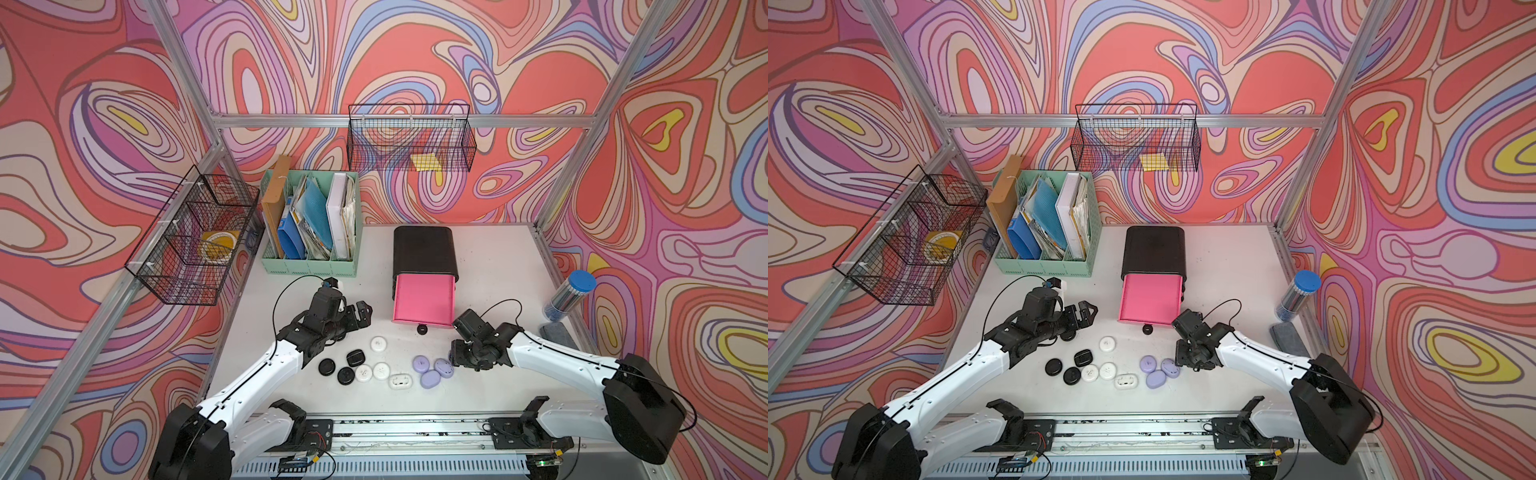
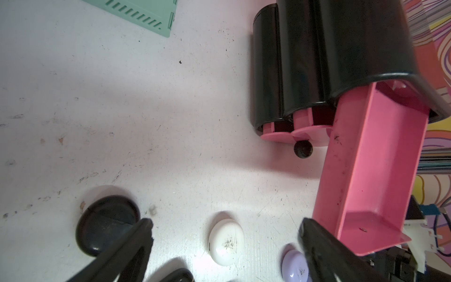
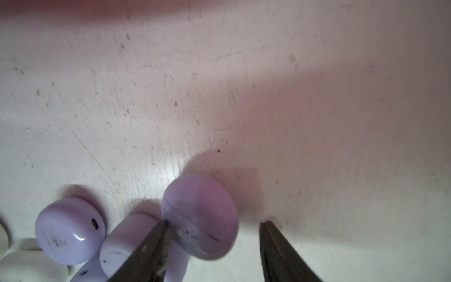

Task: Put the bluetooth earphones in the drawer according to color
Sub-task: Pick up the Bluetooth earphone from the center of the board, then place the bluetooth earphone in the drawer.

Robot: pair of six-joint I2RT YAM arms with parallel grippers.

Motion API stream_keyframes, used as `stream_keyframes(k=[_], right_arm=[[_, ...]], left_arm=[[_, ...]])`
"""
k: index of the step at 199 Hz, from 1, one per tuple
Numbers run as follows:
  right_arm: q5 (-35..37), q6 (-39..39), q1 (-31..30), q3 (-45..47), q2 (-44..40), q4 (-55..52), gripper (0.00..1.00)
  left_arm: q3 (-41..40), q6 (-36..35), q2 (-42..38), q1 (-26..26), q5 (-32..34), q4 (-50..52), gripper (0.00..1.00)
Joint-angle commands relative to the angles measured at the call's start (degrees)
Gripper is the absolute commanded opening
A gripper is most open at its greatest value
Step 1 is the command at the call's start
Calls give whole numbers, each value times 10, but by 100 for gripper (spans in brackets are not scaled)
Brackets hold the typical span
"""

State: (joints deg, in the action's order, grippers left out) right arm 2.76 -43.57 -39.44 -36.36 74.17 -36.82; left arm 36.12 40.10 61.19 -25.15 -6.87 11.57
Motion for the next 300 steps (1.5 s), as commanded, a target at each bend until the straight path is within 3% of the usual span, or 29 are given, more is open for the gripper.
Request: stream_keyframes(k=[1,38,120,185,237,300], right_arm=[[43,-21,-12,0,15,-31,61],[46,-23,-13,-1,37,-16,65],[50,-27,-13,-16,87,7,61],[80,-25,-13,-39,32,-42,45],[134,-11,-13,-108,-21,-121,43],[162,58,-13,-293,-14,-204,44]], left_arm=[[-6,-4,-6,1,6,-8,99],[-5,-5,-5,1,4,-8,99],[-8,-8,-18,1,8,3,99],[-12,-7,-30,1,-1,3,99],[-32,-4,-53,0,-7,8,99],[-70,-2,-91,0,-3,29,99]])
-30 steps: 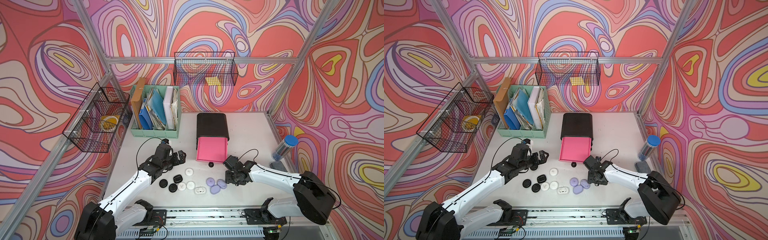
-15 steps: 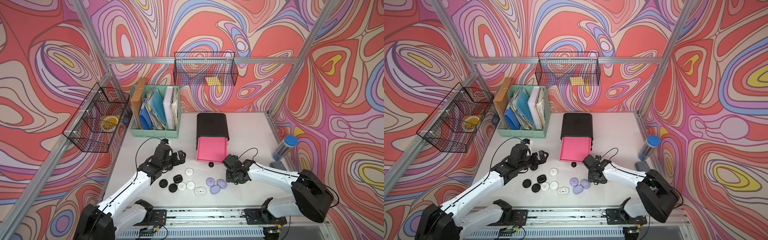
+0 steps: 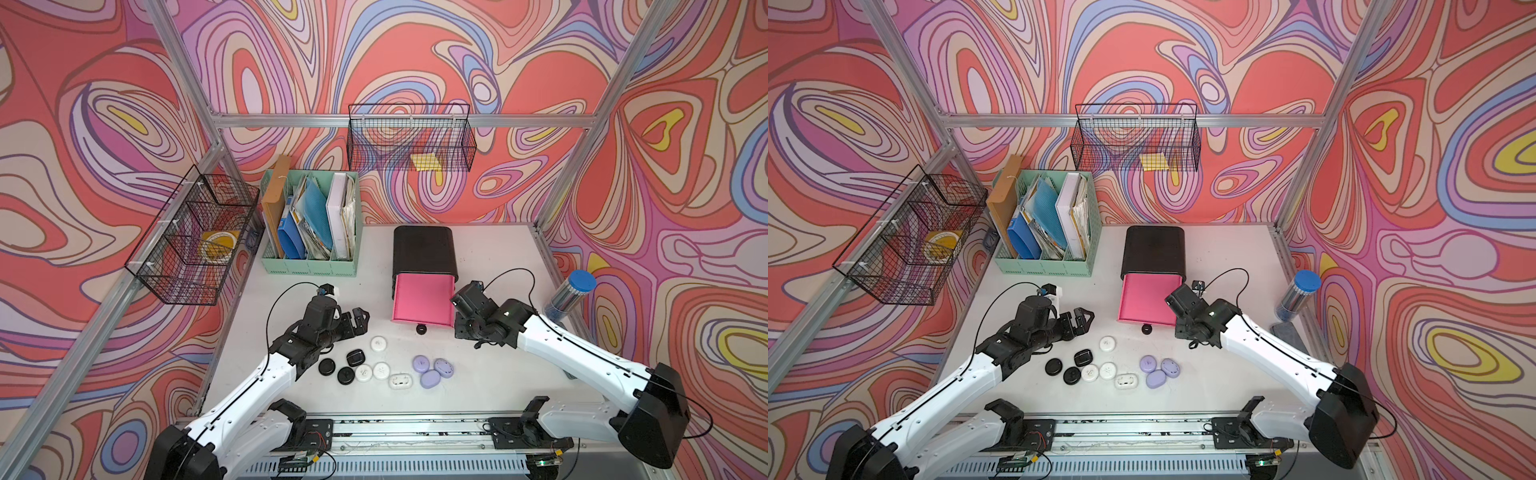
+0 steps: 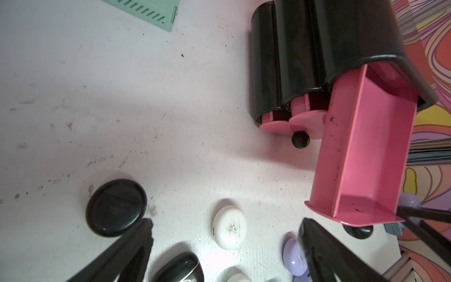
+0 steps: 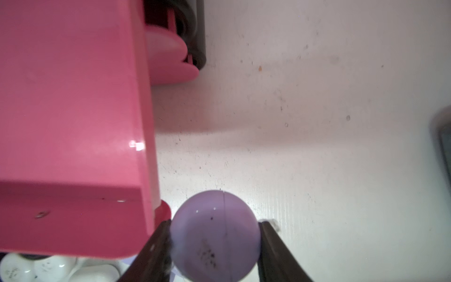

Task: Put the bluetooth earphones in the drawer according to color
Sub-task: Place the bluetooth earphone in the drawer.

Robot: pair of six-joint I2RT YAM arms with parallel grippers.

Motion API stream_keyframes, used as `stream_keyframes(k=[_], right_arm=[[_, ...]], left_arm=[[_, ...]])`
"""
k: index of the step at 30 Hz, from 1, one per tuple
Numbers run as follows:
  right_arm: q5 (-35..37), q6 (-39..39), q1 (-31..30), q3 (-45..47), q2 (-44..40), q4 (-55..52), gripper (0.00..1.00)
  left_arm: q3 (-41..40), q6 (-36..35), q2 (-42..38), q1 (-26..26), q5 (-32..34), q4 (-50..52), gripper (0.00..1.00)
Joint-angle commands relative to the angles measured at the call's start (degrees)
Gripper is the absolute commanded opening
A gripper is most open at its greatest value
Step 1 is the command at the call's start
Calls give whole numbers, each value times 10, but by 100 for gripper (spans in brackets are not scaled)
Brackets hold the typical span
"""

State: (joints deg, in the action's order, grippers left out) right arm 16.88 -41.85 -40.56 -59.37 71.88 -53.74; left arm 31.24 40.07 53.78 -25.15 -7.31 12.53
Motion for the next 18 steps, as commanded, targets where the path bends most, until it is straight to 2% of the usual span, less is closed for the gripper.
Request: stream_keyframes(k=[1,8,18], right_arm=[[22,43,-2,-66,10,-35,44],[-30,109,-1,-176,92,-10,44],[-114,157,20,-241,234,62,44]], left_arm=[[-27,-2,-17,1,2,19,99],[-56,7,-37,1,12,22,99],[-84,19,-92,-1,13,56,99]])
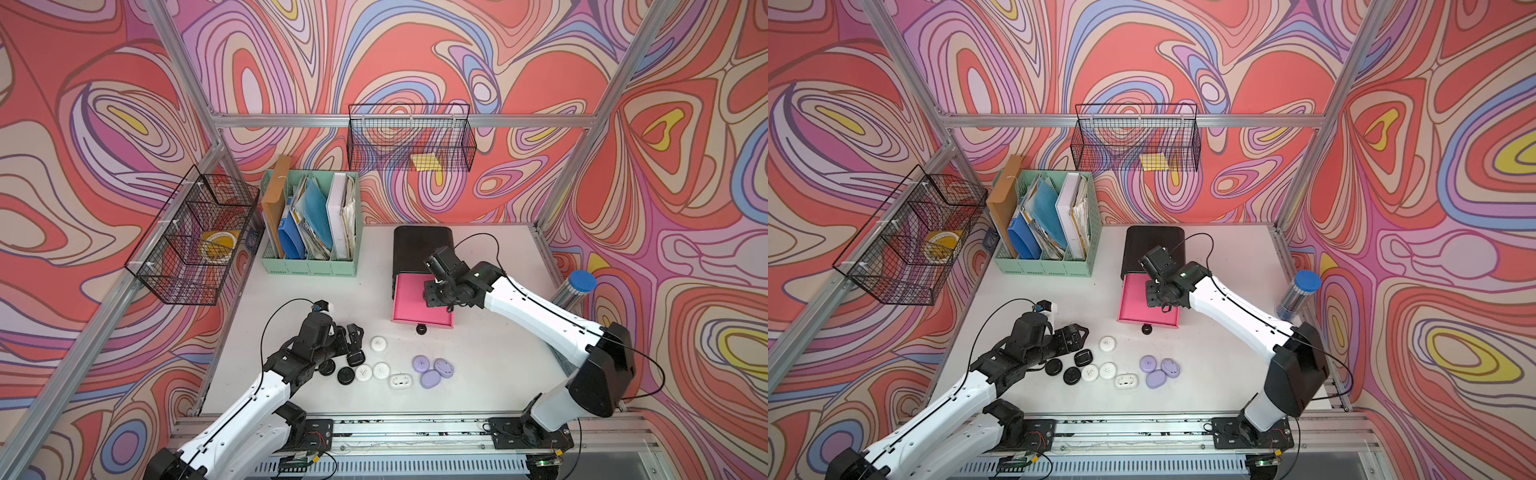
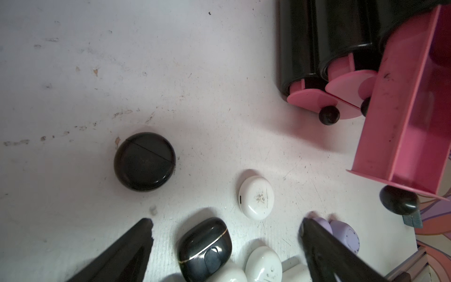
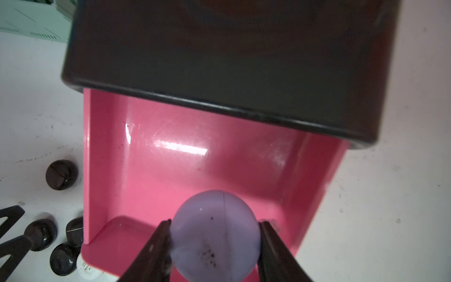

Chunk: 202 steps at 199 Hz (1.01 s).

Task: Put the bluetooth earphones in the drawer according to color
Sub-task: Place the bluetooth earphone in the drawer, then pick up the Bluetooth earphone from the center of the board.

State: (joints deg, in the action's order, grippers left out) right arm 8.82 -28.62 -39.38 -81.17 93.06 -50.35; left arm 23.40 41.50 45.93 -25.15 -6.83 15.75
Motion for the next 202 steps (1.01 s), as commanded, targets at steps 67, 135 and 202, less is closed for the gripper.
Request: stream_keyframes(k=[67,135,202], right_arm=[[-67,47,36,-57,57,35,71],[-42,26,51,7,-68,13,79],[-10,-16,67,127,-212,5,84]], left_arm=[[7,6,-49,-92,47,64,99],[56,30,25,-278,138,85,96],[150,56,169,-436,208,59,91]])
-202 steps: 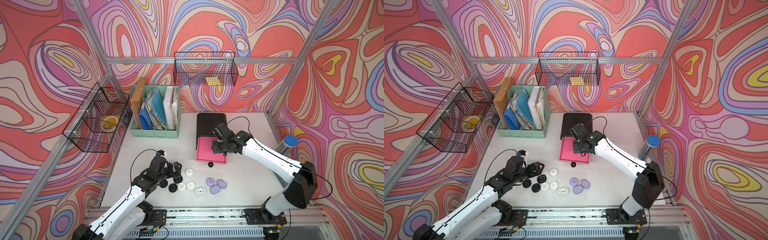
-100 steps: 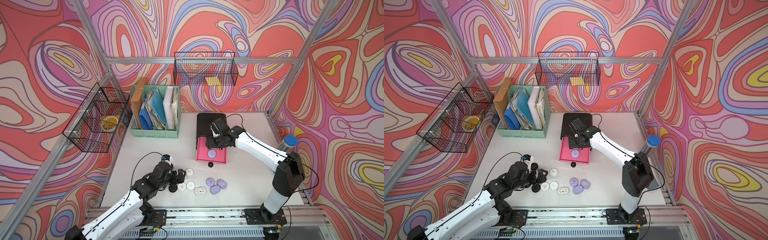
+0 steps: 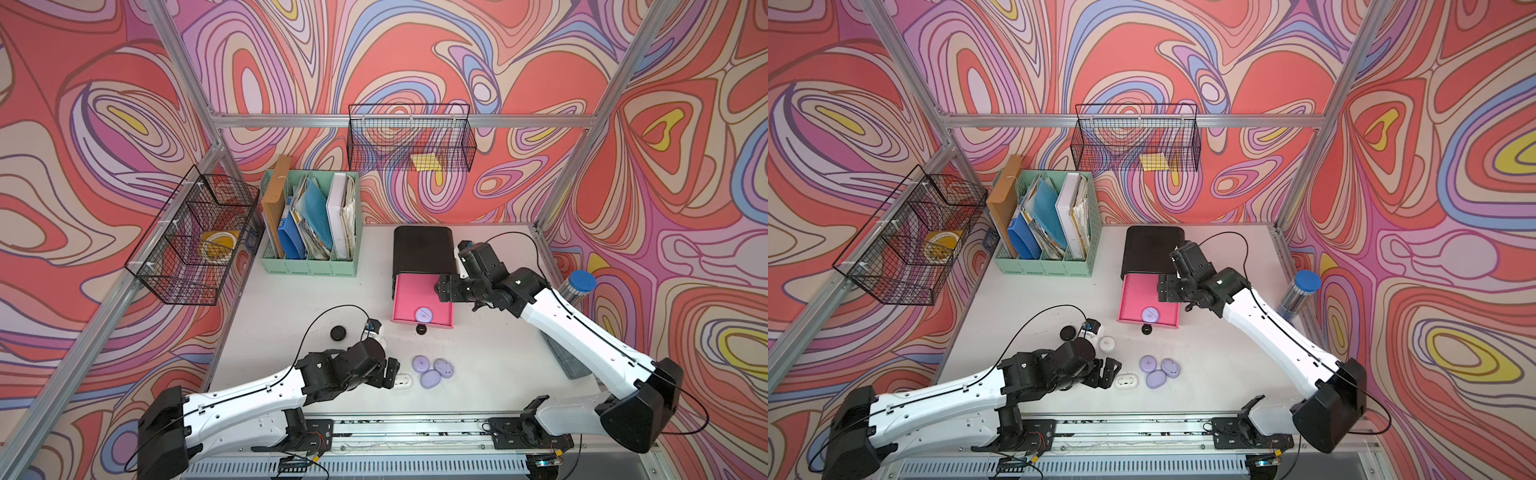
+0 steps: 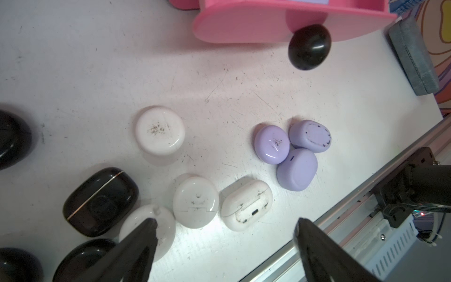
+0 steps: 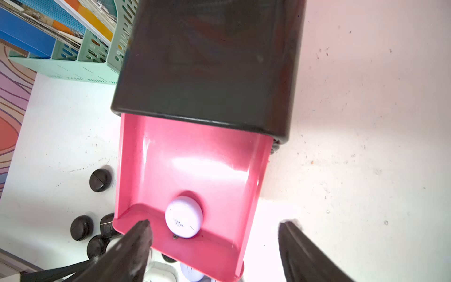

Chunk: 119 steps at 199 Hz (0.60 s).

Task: Put the bluetooth earphones in the drawer according to color
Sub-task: Pick up the Bluetooth earphone from the center of the board.

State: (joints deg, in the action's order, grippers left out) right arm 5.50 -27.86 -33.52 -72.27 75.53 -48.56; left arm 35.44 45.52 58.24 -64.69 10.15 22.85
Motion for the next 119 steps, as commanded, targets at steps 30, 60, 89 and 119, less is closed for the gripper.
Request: stream_keyframes(k=[30,60,89,119], right_arm=[[34,-35,18,78,-82,-17,84],[33,-40,26,112,-112,-17,84],[25,-40,31,135,-129,-12,84],[18,-40,35,152,-139,-5,85]], left_arm=[[67,19,125,-80,36,-31,87],[108,15,196,-114,22,-45,81],[131,7,243,-124,-9,-57,73],[164,-10,294,-124,-24,-42,68]])
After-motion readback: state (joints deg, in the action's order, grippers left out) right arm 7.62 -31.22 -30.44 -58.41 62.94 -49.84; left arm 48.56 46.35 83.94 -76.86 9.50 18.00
